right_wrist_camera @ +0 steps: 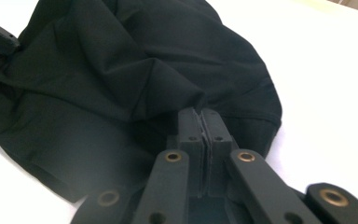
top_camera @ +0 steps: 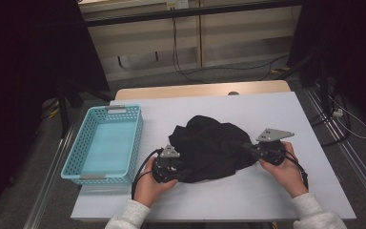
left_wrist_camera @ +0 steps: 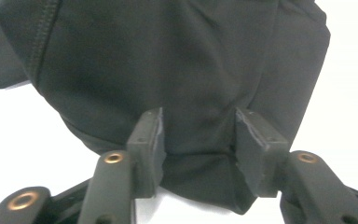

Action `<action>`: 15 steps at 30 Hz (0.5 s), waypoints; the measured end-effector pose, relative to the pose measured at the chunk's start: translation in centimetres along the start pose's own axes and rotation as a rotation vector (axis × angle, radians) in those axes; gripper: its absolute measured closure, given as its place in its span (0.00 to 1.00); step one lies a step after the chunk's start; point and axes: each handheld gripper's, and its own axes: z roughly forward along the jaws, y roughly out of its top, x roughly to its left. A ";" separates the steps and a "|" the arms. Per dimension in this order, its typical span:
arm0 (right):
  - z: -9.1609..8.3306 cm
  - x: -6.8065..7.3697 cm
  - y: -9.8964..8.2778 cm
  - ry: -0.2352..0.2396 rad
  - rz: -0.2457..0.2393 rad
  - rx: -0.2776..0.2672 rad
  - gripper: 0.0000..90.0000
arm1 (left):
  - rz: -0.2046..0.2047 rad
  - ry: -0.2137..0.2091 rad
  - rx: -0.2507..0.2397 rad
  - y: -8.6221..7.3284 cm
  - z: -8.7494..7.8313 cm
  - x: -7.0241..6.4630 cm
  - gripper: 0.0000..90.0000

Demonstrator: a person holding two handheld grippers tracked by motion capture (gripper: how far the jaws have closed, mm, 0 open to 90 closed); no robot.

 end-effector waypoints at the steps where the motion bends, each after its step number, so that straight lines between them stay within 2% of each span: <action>1: 0.0 0.1 0.0 -0.002 -0.001 0.003 0.98 | -0.008 -0.004 -0.001 0.0 0.0 0.1 0.70; 4: 0.1 0.3 -0.1 0.001 -0.005 0.005 0.96 | -0.029 -0.009 0.002 0.0 -0.2 0.3 0.88; 6: 0.1 0.3 -0.1 -0.004 -0.008 0.003 0.92 | -0.029 -0.002 -0.014 0.1 -0.4 0.3 0.95; 8: 0.1 0.4 -0.2 -0.004 -0.009 0.003 0.89 | -0.050 0.001 -0.047 0.5 -1.3 0.5 0.96; 10: 0.0 0.4 -0.3 -0.004 -0.013 0.005 0.88 | -0.062 0.000 -0.057 0.6 -1.6 0.6 0.96; 12: 0.1 0.6 -0.5 -0.011 -0.039 0.009 0.86 | -0.089 -0.007 -0.079 0.8 -2.3 0.9 0.96; 15: 0.1 0.6 -0.6 -0.011 -0.037 0.013 0.83 | -0.116 0.010 -0.102 0.7 -3.0 1.4 0.96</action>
